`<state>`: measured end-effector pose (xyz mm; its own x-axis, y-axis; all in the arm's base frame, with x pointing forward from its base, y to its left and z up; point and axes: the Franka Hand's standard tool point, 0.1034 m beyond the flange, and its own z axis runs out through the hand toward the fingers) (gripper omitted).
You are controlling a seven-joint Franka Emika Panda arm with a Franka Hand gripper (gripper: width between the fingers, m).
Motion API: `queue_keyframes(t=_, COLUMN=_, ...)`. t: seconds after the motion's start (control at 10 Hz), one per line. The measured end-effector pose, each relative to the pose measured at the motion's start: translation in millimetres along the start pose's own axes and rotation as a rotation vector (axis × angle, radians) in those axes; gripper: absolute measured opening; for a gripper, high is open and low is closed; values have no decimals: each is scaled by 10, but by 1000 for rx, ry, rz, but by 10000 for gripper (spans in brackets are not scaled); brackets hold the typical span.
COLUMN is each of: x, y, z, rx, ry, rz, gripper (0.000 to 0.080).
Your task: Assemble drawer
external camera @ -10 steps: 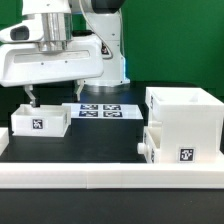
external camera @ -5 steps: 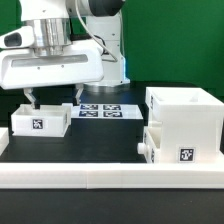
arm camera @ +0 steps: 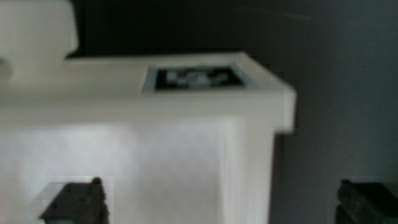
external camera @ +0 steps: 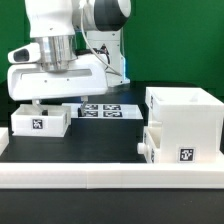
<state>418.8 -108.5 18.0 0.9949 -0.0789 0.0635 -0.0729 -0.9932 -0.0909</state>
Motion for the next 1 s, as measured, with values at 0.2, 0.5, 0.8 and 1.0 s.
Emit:
queue_keyframes(t=0.2, x=-59, y=3, z=103, rx=-8, ry=9, rz=-3, gripper=649)
queue_keyframes(t=0.5, x=-76, y=-8, z=126, rx=-8, ry=8, rz=-9, gripper=557)
queue_keyframes(t=0.8, x=-76, y=-6, z=126, rx=-8, ry=8, rz=-14, gripper=239)
queue_keyframes(t=1.0, x=-70, y=-3, z=122, rx=-9, ry=10, rz=-17, gripper=60)
